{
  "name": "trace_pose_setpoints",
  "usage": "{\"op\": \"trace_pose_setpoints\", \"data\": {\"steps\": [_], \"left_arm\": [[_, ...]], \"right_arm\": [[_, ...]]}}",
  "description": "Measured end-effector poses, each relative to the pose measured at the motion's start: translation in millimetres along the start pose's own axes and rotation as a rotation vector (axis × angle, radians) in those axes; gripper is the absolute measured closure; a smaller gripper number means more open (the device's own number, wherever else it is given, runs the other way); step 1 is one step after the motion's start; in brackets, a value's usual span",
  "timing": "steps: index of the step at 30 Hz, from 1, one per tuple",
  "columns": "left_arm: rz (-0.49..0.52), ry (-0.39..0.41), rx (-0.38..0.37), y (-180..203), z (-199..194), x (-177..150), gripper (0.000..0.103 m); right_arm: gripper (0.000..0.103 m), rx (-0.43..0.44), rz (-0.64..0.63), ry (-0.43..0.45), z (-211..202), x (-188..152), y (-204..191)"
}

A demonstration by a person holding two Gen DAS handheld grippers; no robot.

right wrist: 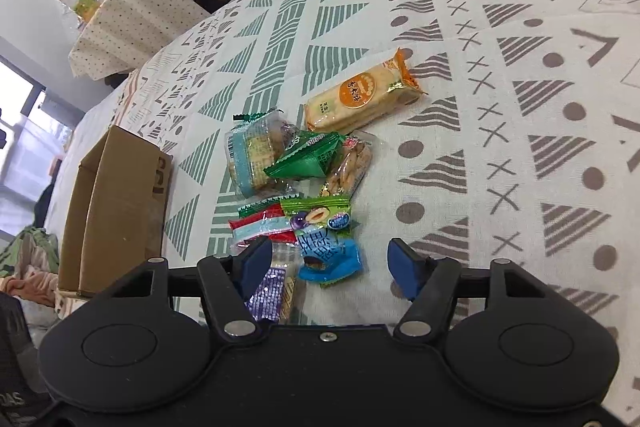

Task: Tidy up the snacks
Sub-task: 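Grasp the purple bar with the left gripper while the right grasps the blue snack bag, then carry both snacks over the cardboard box and open both grippers to drop them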

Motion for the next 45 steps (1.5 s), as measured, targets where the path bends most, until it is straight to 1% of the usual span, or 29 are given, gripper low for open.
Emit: {"op": "trace_pose_setpoints", "data": {"steps": [2,3,6,8,9,11,17,26,34,45], "left_arm": [[-0.006,0.009,-0.006,2,0,1,0.053],[-0.016,0.011,-0.016,3,-1,1,0.061],[-0.035,0.024,-0.001,5,-2,4,0.065],[-0.052,0.037,0.01,5,-3,6,0.068],[-0.058,0.043,0.018,5,-4,7,0.07],[-0.066,0.054,0.033,5,-7,9,0.071],[-0.078,0.081,0.043,2,-18,12,0.073],[-0.066,0.144,0.059,-3,-48,19,0.074],[-0.082,0.209,0.063,-17,-78,29,0.075],[-0.083,0.296,0.072,-45,-116,46,0.075]], "right_arm": [[0.044,0.009,-0.004,-0.01,5,0,0],[0.045,0.008,-0.014,-0.011,8,0,-1],[0.056,0.005,-0.016,-0.028,16,-2,0],[0.065,-0.003,-0.023,-0.03,19,-4,1],[0.065,-0.003,-0.029,-0.027,20,-4,1],[0.07,-0.003,-0.038,-0.018,19,-6,-1],[0.073,-0.001,-0.046,0.004,13,-12,-4],[0.074,0.012,-0.064,0.059,-2,-14,-20],[0.075,0.039,-0.117,0.131,-20,-10,-53],[0.075,0.071,-0.099,0.215,-34,-6,-80]]}}
Point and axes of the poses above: each gripper's, at about its wrist camera, not at the fingertips, and z roughly the way its jaws point, y to its right, x to its top, the point moved 1 cm from there along z, roughly the way its jaws point, and after that the axes turned 2 degrees about -x, right-handed, at the moved point
